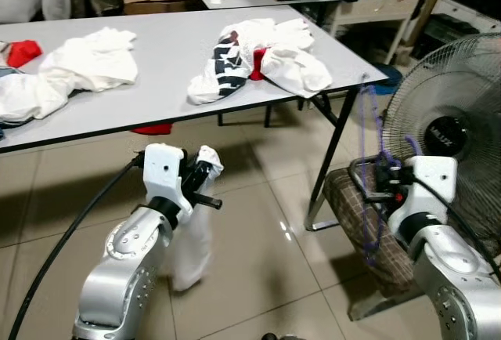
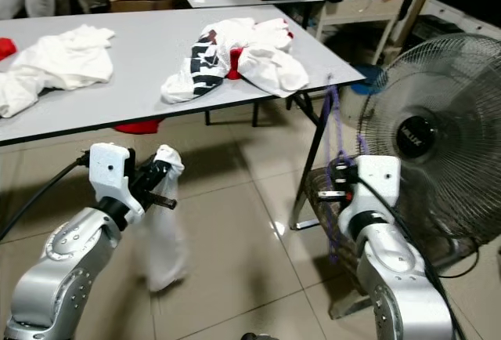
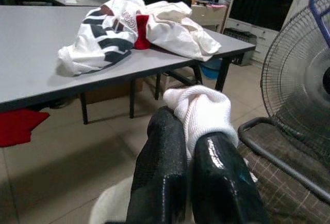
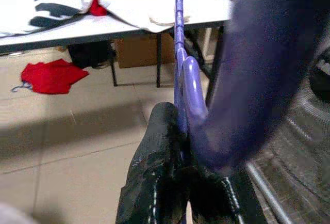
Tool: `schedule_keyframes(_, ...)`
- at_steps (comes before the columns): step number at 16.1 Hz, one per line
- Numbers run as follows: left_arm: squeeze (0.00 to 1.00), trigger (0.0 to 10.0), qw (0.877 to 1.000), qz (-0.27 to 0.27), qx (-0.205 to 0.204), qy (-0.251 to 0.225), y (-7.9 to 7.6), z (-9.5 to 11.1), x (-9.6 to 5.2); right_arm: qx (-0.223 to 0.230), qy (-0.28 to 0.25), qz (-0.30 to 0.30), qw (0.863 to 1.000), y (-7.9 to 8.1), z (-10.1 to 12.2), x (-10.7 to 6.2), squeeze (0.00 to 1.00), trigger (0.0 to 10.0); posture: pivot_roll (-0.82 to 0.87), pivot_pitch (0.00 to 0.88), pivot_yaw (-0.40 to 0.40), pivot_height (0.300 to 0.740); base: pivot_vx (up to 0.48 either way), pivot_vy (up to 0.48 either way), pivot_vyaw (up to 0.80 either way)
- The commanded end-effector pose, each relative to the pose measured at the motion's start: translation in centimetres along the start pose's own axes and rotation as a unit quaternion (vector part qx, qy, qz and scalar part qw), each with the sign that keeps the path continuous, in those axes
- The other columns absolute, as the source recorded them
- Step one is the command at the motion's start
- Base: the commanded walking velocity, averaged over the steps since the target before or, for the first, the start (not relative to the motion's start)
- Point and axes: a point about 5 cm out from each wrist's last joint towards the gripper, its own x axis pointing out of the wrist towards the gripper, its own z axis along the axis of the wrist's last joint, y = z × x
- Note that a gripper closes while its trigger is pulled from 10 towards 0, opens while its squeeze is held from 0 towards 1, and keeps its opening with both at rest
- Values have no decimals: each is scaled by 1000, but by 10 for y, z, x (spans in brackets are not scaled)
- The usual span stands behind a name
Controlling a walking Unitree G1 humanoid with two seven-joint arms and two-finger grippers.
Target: Hang hanger
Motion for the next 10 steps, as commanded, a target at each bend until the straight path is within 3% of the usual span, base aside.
schedule_keyframes(1, 0, 10000, 1000, -7, 12, -17, -1, 7, 2, -1, -8, 7, 1000, 2, 4, 1, 0, 10000, 13, 0, -31, 740, 0, 0, 0)
schedule_keyframes(5, 0, 10000, 999, -22, -4, -26, -6, 8, 3, -23, 2, 57, 998, 9, 3, 1, 0, 10000, 0, 0, -25, 740, 0, 0, 0)
schedule_keyframes(7, 0, 10000, 1000, -17, -3, -23, -4, 7, 5, -28, 4, 58, 998, 8, 2, 0, 0, 10000, -4, 0, -21, 740, 257, 0, 0)
schedule_keyframes(10, 0, 10000, 999, -16, -1, -27, -3, 8, 7, -31, 3, 61, 998, 7, 1, 0, 0, 10000, -7, 0, -21, 740, 281, 0, -800)
